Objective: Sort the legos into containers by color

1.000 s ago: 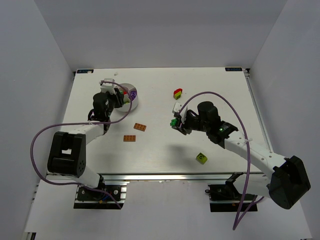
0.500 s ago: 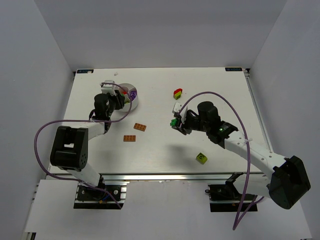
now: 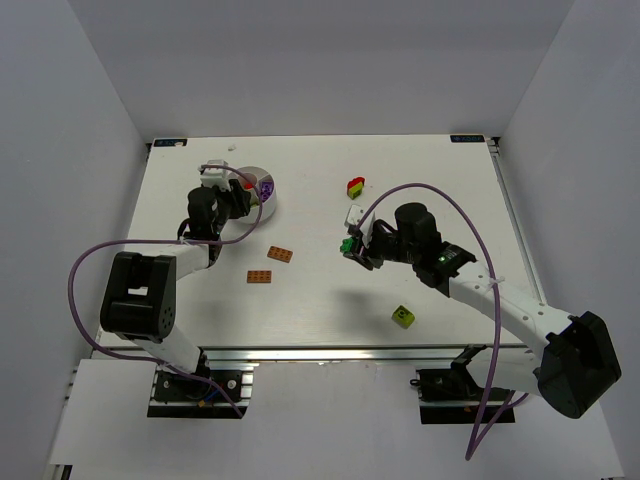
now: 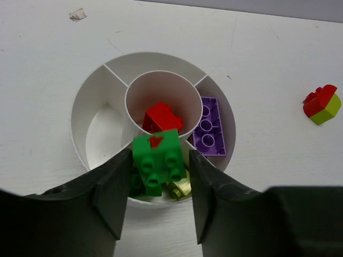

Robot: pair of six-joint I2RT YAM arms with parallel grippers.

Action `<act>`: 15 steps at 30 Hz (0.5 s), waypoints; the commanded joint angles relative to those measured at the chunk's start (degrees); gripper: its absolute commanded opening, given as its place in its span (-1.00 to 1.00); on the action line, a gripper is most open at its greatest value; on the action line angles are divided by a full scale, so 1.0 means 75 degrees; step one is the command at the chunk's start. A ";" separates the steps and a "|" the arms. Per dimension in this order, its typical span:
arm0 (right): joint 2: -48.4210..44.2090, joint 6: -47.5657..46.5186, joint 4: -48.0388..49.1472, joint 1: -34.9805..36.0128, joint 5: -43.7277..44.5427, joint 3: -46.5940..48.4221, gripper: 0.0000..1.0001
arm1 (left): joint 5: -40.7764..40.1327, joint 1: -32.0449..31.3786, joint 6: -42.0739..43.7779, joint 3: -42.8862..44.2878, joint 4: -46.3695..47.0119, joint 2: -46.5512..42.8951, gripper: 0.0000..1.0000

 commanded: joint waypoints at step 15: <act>-0.0153 0.0097 0.0203 0.0008 -0.0166 0.0128 -1.00 | -0.0027 0.0061 -0.0246 0.0385 -0.0257 -0.0644 0.48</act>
